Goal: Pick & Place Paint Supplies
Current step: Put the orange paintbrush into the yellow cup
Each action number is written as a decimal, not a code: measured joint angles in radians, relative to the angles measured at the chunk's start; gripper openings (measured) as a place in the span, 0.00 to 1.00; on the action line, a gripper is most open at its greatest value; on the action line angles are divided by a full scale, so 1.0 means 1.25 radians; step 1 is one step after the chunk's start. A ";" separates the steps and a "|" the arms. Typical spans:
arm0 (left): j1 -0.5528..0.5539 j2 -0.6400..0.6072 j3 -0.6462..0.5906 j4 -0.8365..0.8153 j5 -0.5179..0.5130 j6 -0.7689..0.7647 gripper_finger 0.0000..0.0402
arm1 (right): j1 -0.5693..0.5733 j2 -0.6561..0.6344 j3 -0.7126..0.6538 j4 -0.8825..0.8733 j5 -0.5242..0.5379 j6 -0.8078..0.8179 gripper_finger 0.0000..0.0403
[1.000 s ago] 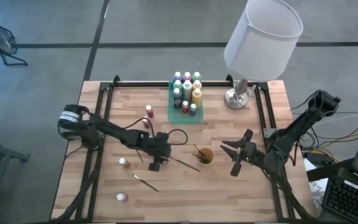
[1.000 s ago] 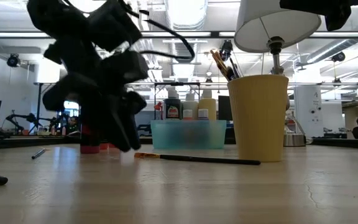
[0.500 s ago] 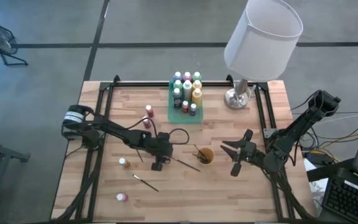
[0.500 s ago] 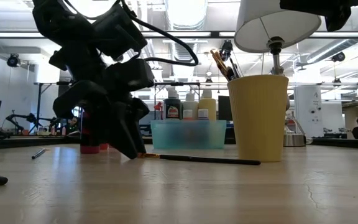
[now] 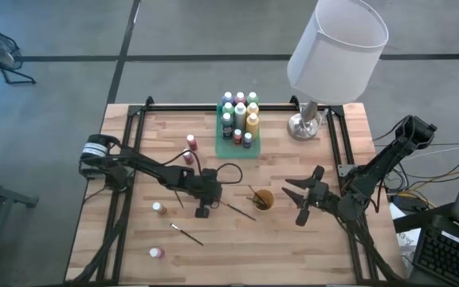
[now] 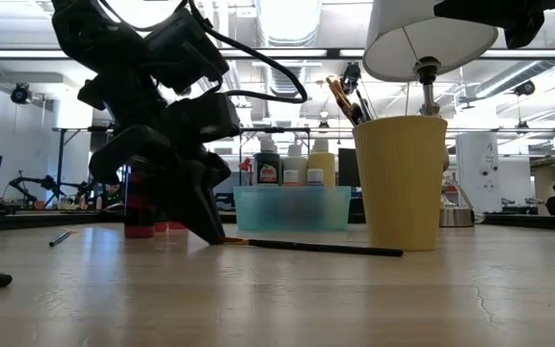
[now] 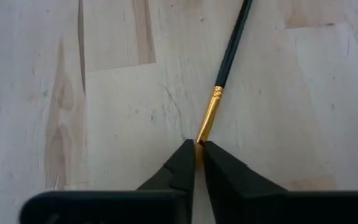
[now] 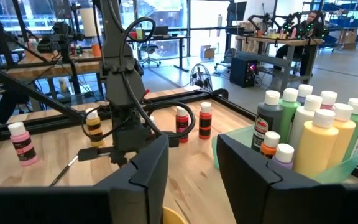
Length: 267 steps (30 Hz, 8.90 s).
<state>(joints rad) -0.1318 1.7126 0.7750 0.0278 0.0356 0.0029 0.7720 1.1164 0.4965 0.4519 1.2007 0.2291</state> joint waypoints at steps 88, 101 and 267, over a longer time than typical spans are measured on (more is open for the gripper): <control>-0.366 -0.018 0.366 0.257 -0.650 1.857 0.00 | -0.116 0.005 0.102 -0.045 -0.651 0.117 0.41; -0.352 -0.018 0.366 0.289 -0.627 1.875 0.00 | -0.158 0.162 0.281 -0.172 -0.691 0.076 0.44; -0.009 -0.546 -0.362 0.633 -0.008 -0.021 0.34 | -0.268 0.089 -0.026 0.147 -0.475 0.033 0.02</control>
<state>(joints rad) -0.1436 1.0302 0.3229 0.8192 0.0261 -0.0231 0.4365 1.2279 0.4645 0.6357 0.6075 0.2703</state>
